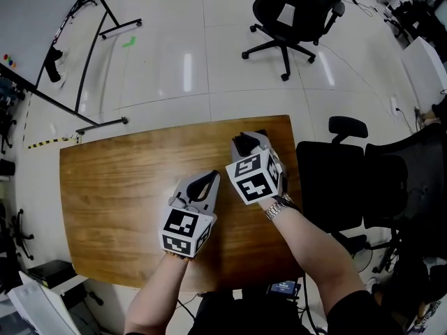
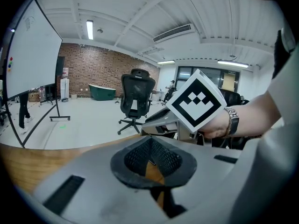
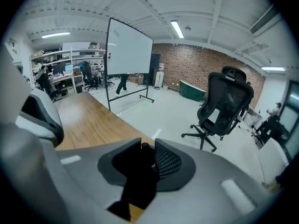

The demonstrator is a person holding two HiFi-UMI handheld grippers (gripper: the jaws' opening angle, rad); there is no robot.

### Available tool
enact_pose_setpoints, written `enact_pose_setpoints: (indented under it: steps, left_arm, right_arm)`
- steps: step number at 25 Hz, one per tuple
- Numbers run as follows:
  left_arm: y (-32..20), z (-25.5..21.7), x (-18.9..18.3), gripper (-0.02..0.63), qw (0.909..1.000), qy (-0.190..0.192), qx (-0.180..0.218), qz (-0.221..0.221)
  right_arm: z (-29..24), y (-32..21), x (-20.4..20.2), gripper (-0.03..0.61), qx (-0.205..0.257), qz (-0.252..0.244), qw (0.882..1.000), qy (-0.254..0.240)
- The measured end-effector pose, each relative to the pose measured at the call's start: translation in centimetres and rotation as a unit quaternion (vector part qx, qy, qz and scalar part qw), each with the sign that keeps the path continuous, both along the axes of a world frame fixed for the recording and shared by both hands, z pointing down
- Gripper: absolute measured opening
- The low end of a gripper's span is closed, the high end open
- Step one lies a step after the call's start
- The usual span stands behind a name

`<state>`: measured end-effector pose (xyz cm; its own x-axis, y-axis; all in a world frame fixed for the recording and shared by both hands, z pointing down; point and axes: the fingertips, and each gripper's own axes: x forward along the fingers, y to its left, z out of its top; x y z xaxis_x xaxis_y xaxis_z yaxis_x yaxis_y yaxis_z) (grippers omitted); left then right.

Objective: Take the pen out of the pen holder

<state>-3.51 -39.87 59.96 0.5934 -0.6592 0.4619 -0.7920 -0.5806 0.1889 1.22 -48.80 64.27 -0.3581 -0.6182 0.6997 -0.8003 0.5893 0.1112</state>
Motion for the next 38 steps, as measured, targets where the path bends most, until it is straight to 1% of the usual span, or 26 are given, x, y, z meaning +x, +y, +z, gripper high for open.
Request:
enact_pose_setpoints:
  steps: [2,4,9,15,21,29,38]
  left_arm:
    - [0.1,0.0,-0.1,0.005,1.0,-0.001,-0.001,0.0]
    - [0.3,0.0,-0.1,0.005,1.0,-0.001,-0.001,0.0]
    - [0.8,-0.5,0.0,0.005,1.0,0.001,0.001,0.003]
    - [1.8,-1.8,0.7,0.005,0.9998,-0.001,0.012,0.013]
    - [3.1,-4.4,1.7,0.005,0.9993,0.0,0.03,0.023]
    - [5.8,-9.1,3.0,0.005,0.9972,0.004,0.065,0.037]
    - [11.6,-13.4,3.6,0.005,0.9937,0.003,0.096,0.058]
  right_arm:
    - [0.0,0.1,0.1,0.081,-0.002,0.0,1.0,0.002]
    - [0.1,0.3,0.2,0.052,-0.003,0.002,1.0,0.004]
    - [-0.7,0.7,0.9,0.046,0.007,0.011,1.0,0.008]
    - [-3.2,1.6,2.1,0.046,0.035,0.024,0.999,0.004]
    - [-6.6,3.4,3.0,0.044,0.063,0.033,0.997,-0.018]
    - [-12.3,7.6,4.6,0.044,0.095,0.048,0.994,-0.039]
    - [-17.9,14.6,5.4,0.044,0.127,0.057,0.988,-0.07]
